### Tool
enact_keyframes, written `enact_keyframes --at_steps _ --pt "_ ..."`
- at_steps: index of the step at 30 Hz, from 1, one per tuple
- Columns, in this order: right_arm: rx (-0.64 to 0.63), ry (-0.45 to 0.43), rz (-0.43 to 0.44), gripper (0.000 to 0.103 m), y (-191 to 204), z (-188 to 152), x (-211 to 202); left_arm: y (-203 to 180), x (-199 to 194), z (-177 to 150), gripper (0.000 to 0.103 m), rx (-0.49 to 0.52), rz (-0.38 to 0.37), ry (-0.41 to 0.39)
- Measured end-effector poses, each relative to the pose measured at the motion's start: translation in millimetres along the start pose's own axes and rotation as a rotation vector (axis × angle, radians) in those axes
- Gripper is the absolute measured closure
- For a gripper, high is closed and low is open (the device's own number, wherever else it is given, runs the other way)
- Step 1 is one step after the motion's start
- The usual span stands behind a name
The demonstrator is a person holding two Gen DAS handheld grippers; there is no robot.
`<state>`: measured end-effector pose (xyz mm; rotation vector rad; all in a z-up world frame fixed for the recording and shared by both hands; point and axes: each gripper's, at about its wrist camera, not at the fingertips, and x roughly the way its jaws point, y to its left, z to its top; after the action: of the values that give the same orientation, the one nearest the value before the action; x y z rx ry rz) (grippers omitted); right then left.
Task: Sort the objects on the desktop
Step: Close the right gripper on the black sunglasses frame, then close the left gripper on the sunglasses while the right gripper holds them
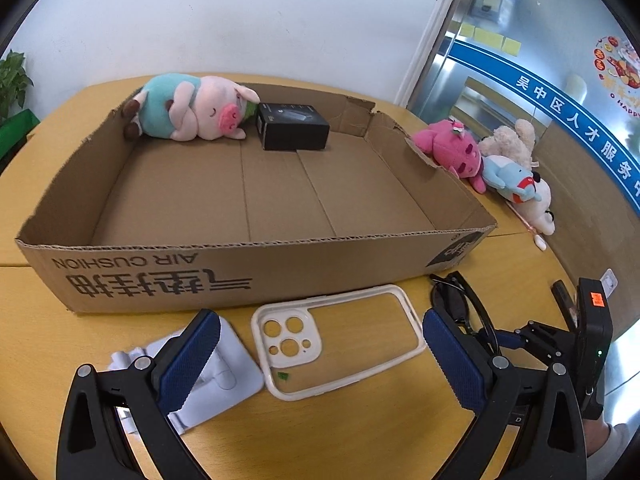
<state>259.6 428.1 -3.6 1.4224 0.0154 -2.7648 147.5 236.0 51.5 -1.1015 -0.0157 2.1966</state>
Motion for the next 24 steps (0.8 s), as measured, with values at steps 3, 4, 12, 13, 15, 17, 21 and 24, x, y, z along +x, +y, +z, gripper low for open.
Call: enact_keyframes --at_steps 3,4,12,13,15,17,21,24 --pt "0.038 -0.005 0.006 0.046 -3 0 -1 -8 12 3 0.001 -0.015 -0.080 0.050" --pt "0.042 -0.006 0.000 0.046 -1 0 -1 -13 19 6 0.001 -0.011 -0.113 0.077" --pt "0.075 -0.027 0.003 0.046 10 -4 -3 -68 81 8 0.006 -0.007 -0.378 0.262" --pt "0.078 -0.028 0.005 0.046 11 -4 -4 -76 85 9 0.007 -0.012 -0.409 0.277" --pt "0.082 -0.031 0.012 0.046 13 -6 -5 -90 93 8 0.010 -0.010 -0.457 0.298" --pt "0.087 -0.040 0.018 0.046 15 -9 -7 -103 100 4 0.013 0.012 -0.456 0.328" --pt "0.113 -0.055 0.023 0.046 14 -12 -9 -116 112 -7 0.038 0.008 -0.490 0.413" --pt "0.124 -0.068 0.024 0.049 11 -12 -9 -120 111 -10 0.045 0.007 -0.500 0.397"
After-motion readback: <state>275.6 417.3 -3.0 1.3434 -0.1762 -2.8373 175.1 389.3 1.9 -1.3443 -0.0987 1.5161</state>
